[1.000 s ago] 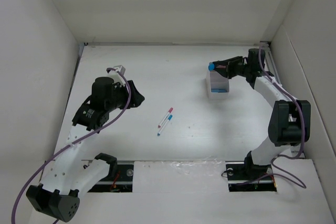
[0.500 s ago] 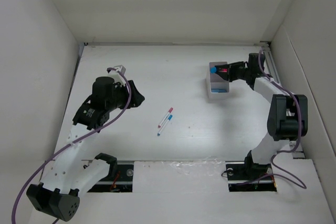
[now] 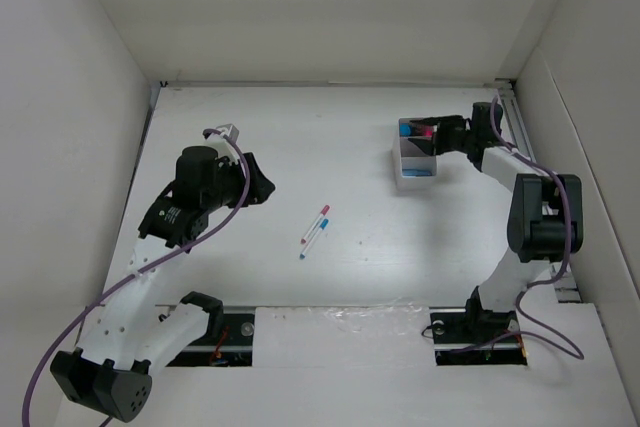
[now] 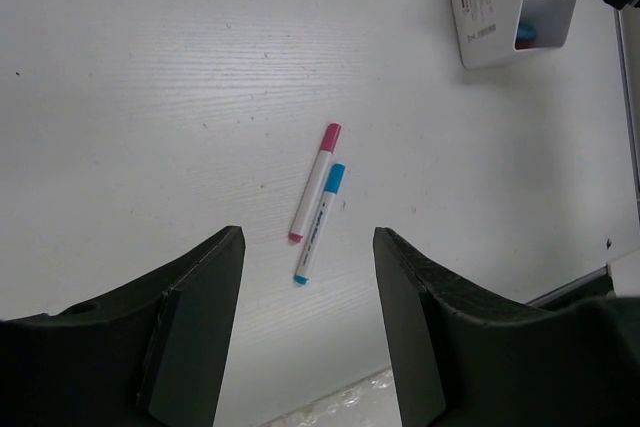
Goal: Sort the stationery into containers
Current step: Place the stationery into the container, then grab a piece of stationery with the right arm, then place the stationery into the container
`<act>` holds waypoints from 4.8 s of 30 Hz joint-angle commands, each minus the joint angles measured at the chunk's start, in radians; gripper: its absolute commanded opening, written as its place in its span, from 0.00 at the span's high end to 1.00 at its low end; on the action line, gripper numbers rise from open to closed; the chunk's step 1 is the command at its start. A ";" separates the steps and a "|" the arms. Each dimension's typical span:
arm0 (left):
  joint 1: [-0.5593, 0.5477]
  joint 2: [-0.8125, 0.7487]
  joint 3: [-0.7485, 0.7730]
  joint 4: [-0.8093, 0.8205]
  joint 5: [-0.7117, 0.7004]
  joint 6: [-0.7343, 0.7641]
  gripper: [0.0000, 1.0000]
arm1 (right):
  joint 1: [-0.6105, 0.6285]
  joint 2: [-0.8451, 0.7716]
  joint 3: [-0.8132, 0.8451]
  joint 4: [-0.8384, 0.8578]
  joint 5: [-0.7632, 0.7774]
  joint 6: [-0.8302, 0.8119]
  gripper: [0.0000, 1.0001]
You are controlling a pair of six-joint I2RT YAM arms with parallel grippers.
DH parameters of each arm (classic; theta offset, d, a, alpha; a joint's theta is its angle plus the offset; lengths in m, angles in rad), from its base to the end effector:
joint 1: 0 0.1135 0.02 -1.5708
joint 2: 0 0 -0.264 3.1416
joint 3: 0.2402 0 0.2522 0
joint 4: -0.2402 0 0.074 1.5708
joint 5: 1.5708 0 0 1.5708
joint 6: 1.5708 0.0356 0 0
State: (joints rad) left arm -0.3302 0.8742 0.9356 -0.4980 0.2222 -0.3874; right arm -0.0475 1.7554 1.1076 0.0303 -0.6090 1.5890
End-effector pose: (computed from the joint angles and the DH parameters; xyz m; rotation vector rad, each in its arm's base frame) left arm 0.1772 -0.0690 0.3449 0.0873 2.0602 -0.6749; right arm 0.3847 0.0021 0.2133 1.5260 1.9769 1.4426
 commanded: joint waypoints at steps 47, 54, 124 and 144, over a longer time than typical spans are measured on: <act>-0.003 -0.052 0.014 -0.013 -0.030 0.002 0.49 | 0.960 0.234 0.428 -0.779 0.773 -0.690 0.65; -0.003 -0.032 0.014 -0.004 -0.021 0.002 0.49 | 0.960 0.277 0.437 -0.759 0.744 -0.679 0.65; -0.003 0.032 0.003 0.024 0.026 -0.007 0.49 | 0.370 -0.108 0.463 -0.622 1.488 -0.759 1.00; -0.013 0.105 0.022 0.033 0.045 0.002 0.49 | 0.428 0.053 0.454 -0.672 1.623 -0.518 1.00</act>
State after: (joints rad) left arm -0.3317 0.9829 0.9169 -0.4934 0.2497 -0.3912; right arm 0.3687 1.8091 1.5620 -0.6308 0.9607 1.0073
